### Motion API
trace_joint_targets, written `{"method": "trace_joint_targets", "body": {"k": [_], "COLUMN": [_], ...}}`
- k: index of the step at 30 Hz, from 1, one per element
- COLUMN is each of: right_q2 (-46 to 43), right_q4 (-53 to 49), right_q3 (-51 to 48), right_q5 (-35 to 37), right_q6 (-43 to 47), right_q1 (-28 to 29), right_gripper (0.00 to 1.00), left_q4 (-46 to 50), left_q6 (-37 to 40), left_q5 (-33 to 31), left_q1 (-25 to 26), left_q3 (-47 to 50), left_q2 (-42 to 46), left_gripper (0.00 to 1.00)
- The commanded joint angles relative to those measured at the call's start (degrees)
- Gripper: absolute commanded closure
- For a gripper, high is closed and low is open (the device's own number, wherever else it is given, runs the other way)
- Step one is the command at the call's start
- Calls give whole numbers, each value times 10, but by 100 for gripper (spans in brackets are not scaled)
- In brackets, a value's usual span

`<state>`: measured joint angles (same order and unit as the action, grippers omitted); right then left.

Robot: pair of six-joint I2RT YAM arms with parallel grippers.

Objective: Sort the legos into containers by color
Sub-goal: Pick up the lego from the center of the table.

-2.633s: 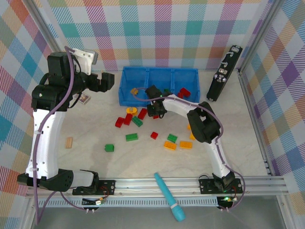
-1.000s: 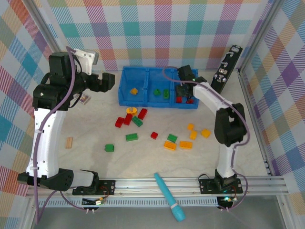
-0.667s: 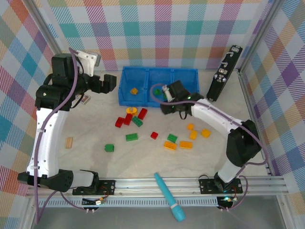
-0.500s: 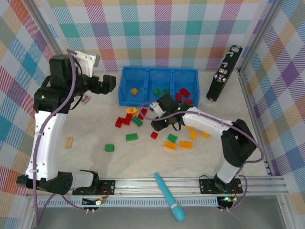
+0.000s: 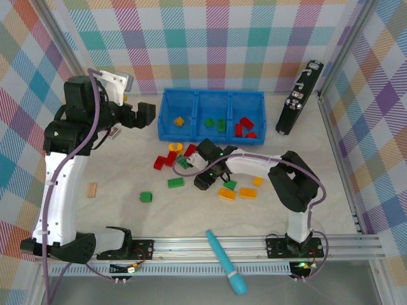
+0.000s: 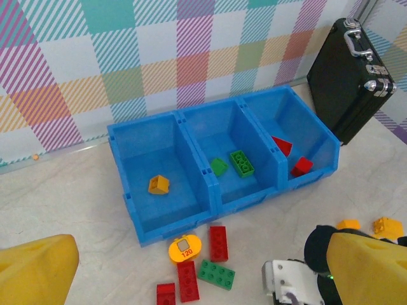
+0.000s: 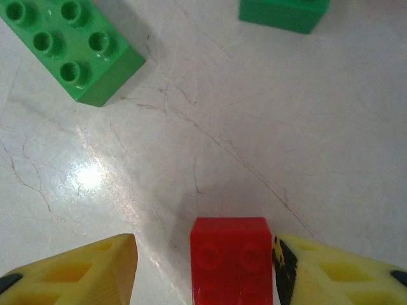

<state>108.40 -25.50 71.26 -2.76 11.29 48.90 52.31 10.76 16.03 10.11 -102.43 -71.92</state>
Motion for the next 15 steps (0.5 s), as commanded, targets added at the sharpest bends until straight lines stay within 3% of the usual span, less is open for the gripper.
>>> {"method": "trace_joint_targets", "body": {"k": [1,4,15], "right_q2": [13,23,40], "right_q4": [-8,-15,-37], "right_q3": [21,20,25], "right_q5": [31,56,132], "right_q6": [20,20,15], "right_q1": [8,13,15], "right_gripper": [41,44,69], "left_q4": [-12,-13,-11], "left_q6": [8,8,10], "left_q5": [9,8,3], "left_q1": [8,8,8], "left_q3": [7,7,7], "left_q2": [14,13,11], "left_gripper": [0,0,0]}}
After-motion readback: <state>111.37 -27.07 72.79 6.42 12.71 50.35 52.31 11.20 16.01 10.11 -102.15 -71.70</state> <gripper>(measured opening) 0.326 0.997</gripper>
